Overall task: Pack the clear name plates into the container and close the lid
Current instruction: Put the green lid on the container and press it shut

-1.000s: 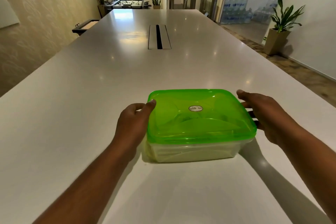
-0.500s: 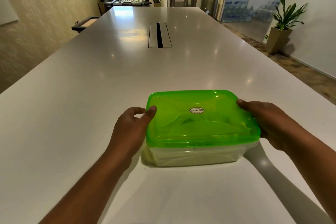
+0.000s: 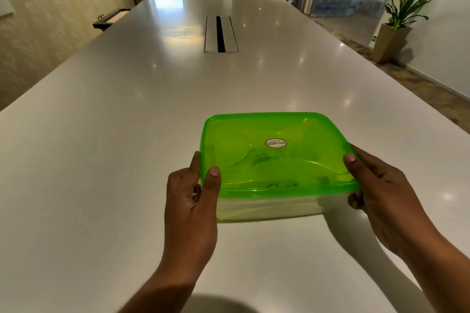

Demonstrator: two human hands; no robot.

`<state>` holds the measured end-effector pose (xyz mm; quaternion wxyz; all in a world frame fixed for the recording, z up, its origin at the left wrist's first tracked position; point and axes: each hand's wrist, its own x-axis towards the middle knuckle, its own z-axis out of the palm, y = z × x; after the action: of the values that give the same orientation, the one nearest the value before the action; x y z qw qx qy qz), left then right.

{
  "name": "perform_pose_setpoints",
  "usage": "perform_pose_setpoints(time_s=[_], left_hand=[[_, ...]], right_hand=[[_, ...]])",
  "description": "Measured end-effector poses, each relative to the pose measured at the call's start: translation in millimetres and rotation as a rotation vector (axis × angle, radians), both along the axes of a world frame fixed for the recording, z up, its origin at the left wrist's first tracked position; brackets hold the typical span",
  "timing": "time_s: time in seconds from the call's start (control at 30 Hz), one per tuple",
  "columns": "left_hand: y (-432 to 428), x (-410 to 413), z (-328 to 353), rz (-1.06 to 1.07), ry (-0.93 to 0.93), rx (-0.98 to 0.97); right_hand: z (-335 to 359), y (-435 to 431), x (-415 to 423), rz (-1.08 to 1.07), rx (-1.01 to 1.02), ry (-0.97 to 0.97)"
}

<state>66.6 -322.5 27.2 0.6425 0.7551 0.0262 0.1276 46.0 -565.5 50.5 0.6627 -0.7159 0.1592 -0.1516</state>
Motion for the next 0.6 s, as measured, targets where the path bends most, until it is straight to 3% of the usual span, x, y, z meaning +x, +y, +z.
perform_pose_setpoints(time_s=[0.13,0.6], left_hand=[[3.9,1.1,1.6,-0.059,-0.018,0.060],[8.7,2.4,0.5,-0.145,0.000,-0.040]], right_hand=[[-1.3,-1.3,1.4,0.003,0.000,0.017],[-1.4,-0.1,0.8,-0.026,0.004,0.031]])
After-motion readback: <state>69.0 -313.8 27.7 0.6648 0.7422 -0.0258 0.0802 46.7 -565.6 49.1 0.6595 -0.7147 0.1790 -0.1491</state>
